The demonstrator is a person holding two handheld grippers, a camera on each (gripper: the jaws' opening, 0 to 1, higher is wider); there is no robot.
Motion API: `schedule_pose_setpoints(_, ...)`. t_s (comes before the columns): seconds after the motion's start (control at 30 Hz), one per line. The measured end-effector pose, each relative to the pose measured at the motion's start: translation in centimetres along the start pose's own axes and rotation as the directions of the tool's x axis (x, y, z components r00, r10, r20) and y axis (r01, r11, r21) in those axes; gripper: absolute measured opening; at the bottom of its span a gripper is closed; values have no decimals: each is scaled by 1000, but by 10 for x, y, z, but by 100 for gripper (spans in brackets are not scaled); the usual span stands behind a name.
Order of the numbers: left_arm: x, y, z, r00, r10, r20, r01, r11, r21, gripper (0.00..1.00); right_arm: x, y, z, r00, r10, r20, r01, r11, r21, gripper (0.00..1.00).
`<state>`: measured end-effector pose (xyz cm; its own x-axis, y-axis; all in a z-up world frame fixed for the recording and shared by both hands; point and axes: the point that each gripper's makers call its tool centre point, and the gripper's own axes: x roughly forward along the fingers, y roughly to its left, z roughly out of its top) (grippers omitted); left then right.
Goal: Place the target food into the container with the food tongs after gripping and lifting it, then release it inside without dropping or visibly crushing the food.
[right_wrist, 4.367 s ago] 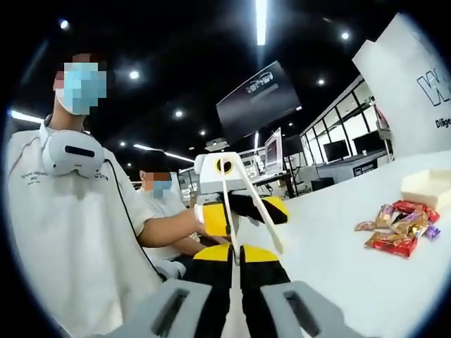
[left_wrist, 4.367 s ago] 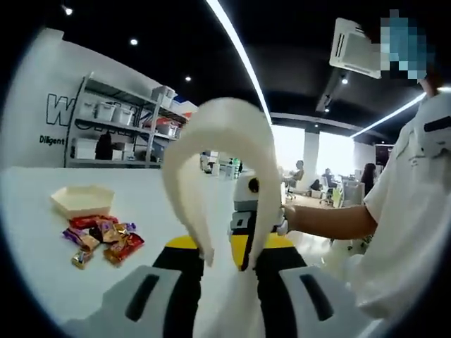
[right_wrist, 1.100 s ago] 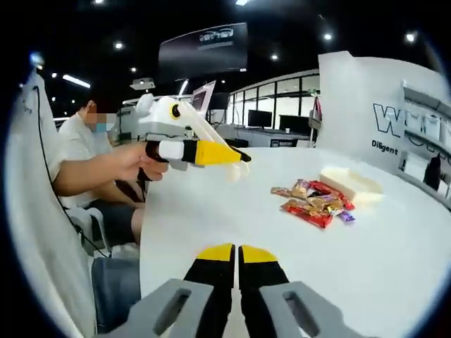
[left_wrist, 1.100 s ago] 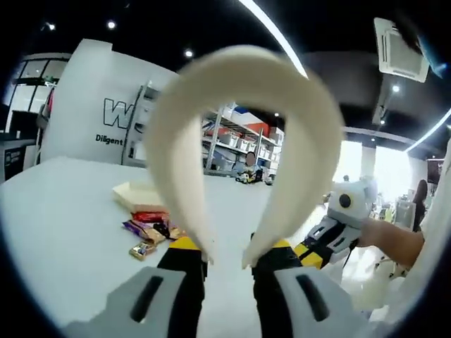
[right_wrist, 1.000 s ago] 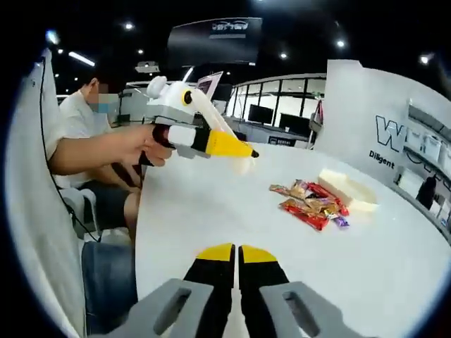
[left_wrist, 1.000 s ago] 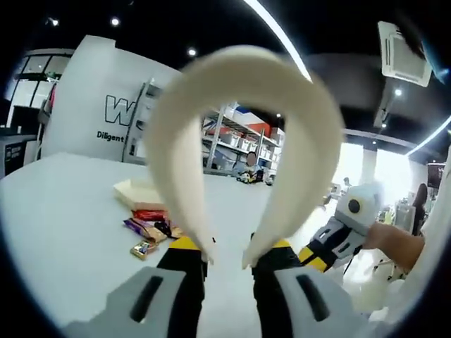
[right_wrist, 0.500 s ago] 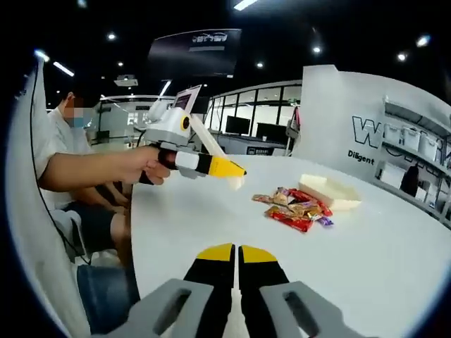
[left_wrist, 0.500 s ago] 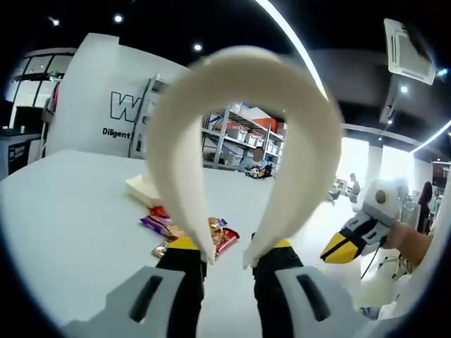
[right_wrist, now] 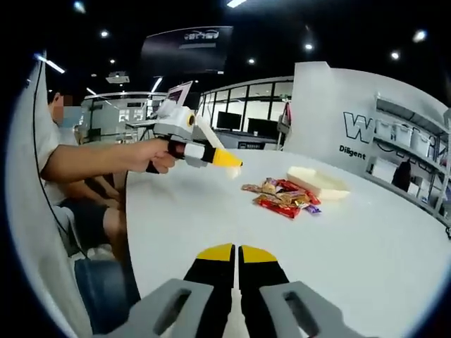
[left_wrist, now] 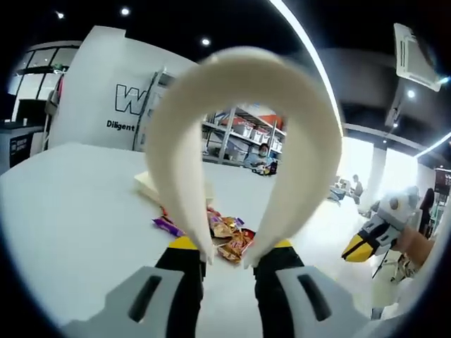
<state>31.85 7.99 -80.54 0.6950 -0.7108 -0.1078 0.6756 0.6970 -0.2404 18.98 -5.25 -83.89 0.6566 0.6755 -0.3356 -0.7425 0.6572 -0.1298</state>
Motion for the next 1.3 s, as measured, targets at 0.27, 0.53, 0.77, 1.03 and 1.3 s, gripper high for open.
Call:
schedule_pose_setpoints(0.27, 13, 12, 2, 1000, -11, -13, 11, 1000, 14, 25, -3, -3, -6, 1000, -8, -17, 8, 1000, -8, 0)
schedule_pose_setpoints(0.53, 24, 30, -7, 998, 6, -62, -5, 1000, 17, 25, -8, -5, -11, 999, -21, -26, 21, 1000, -7, 0)
schedule_pose_setpoints(0.77, 35, 39, -15, 992, 8, -124, -5, 1000, 24, 25, -10, -6, -14, 999, -29, -32, 29, 1000, -9, 0)
schedule_pose_setpoints(1.03, 44, 41, -26, 982, 20, -190, -4, 997, 79, 26, -13, -9, -12, 999, -38, -17, 38, 999, -6, 0)
schedule_pose_setpoints(1.3, 46, 42, -27, 976, 18, -219, 8, 993, 118, 26, -15, -11, -18, 999, -43, -32, 42, 999, -13, 0)
